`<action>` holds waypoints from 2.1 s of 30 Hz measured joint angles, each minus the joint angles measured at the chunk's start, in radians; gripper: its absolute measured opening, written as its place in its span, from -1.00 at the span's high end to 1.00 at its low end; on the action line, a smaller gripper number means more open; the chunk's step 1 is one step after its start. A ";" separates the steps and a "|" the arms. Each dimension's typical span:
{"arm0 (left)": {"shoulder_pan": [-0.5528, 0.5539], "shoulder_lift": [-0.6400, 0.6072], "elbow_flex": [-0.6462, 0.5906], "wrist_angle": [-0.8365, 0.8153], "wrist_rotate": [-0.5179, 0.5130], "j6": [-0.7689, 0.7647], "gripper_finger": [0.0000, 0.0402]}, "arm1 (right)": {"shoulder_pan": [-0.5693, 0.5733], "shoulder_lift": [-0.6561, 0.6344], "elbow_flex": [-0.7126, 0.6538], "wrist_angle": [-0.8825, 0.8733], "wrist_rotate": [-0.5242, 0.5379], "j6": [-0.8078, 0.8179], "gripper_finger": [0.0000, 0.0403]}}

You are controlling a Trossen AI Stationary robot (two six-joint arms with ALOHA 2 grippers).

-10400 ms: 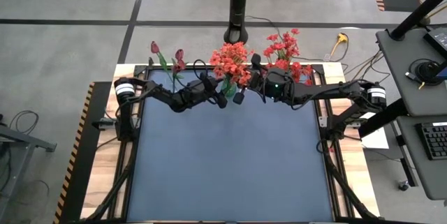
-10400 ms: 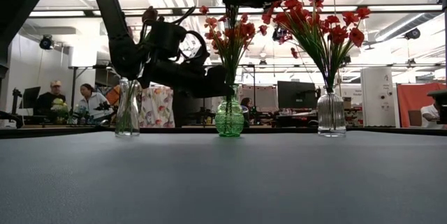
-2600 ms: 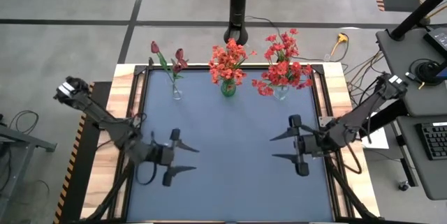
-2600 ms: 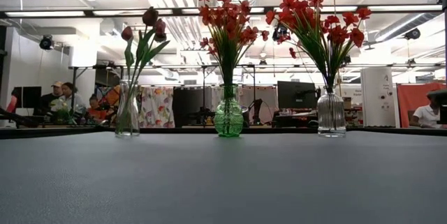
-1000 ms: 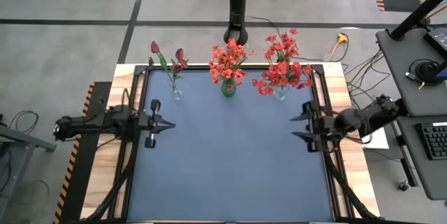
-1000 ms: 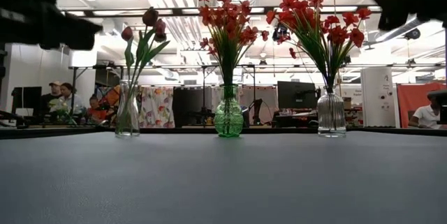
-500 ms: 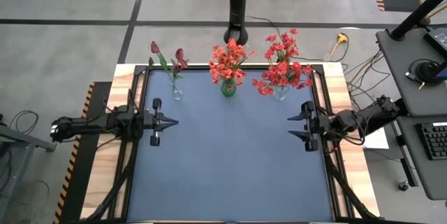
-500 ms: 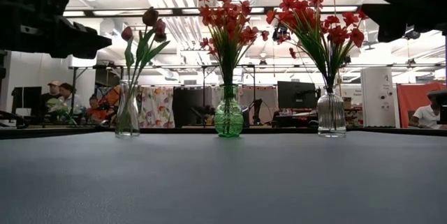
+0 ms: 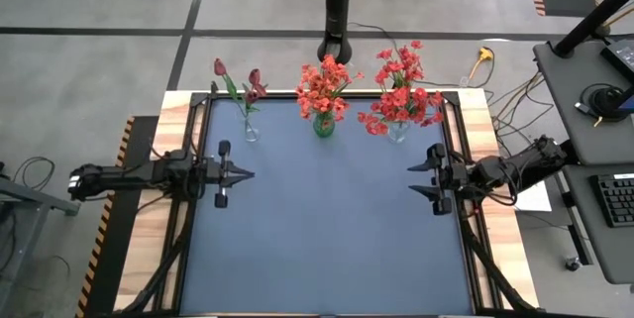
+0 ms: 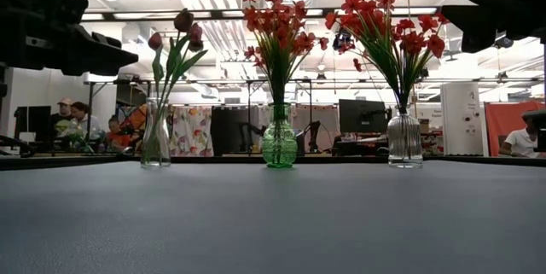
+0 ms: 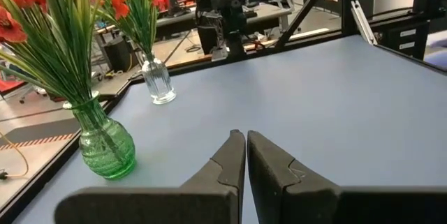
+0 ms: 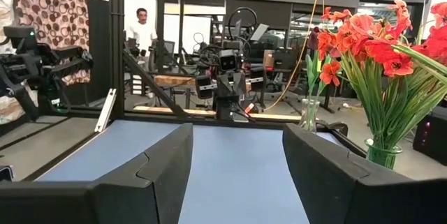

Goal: Sort flowers into vase by color
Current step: Return to Home Position

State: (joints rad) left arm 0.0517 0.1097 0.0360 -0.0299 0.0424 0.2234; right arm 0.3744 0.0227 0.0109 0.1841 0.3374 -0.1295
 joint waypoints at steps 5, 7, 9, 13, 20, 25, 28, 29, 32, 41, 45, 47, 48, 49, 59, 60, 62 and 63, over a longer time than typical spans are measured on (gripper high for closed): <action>0.000 0.014 0.000 0.000 0.000 0.000 1.00 | 0.000 0.000 0.000 0.000 0.000 0.000 -0.07; 0.000 0.019 0.000 0.000 0.000 0.000 1.00 | 0.000 0.000 0.000 0.000 0.000 -0.001 -0.07; 0.000 0.025 0.000 0.000 0.000 0.000 1.00 | 0.000 0.000 0.000 0.000 0.000 0.000 -0.07; 0.000 0.036 0.000 0.000 0.000 0.000 1.00 | 0.000 0.000 0.000 0.000 0.000 -0.001 -0.07; 0.000 0.058 0.001 -0.001 0.000 0.000 1.00 | 0.000 0.000 0.000 0.000 0.001 -0.001 -0.07; 0.000 0.071 0.001 0.000 -0.001 0.000 1.00 | 0.000 0.000 0.000 0.000 0.001 -0.001 -0.07; 0.000 0.078 0.001 -0.001 -0.001 0.000 1.00 | 0.000 0.000 0.000 0.000 0.001 -0.001 -0.07; 0.000 0.080 0.001 -0.001 -0.001 0.000 1.00 | 0.000 0.000 0.000 -0.001 0.001 -0.001 -0.07; 0.000 0.084 0.001 -0.001 -0.001 0.000 1.00 | 0.000 0.000 0.000 0.000 0.001 -0.001 -0.07; 0.000 0.092 0.001 -0.001 -0.001 0.000 1.00 | 0.000 0.000 0.000 -0.001 0.001 -0.001 -0.07; 0.000 0.092 0.001 -0.001 -0.001 0.000 1.00 | 0.000 0.000 0.000 -0.001 0.001 -0.001 -0.07; 0.000 0.092 0.001 -0.001 -0.001 0.000 1.00 | 0.000 0.000 0.000 -0.001 0.001 -0.001 -0.07; 0.000 0.092 0.001 -0.001 -0.001 0.000 1.00 | 0.000 0.000 0.000 -0.001 0.001 -0.001 -0.07; 0.000 0.092 0.001 -0.001 -0.001 0.000 1.00 | 0.000 0.000 0.000 -0.001 0.001 -0.001 -0.07; 0.000 0.092 0.001 -0.001 -0.001 0.000 1.00 | 0.000 0.000 0.000 -0.001 0.001 -0.001 -0.07; 0.000 0.092 0.001 -0.001 -0.001 0.000 1.00 | 0.000 0.000 0.000 -0.001 0.001 -0.001 -0.07; 0.000 0.092 0.001 -0.001 -0.001 0.000 1.00 | 0.000 0.000 0.000 -0.001 0.001 -0.001 -0.07; 0.000 0.092 0.001 -0.001 -0.001 0.000 1.00 | 0.000 0.000 0.000 -0.001 0.001 -0.001 -0.07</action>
State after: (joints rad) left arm 0.0517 0.2016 0.0368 -0.0307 0.0418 0.2234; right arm 0.3744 0.0231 0.0105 0.1833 0.3382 -0.1305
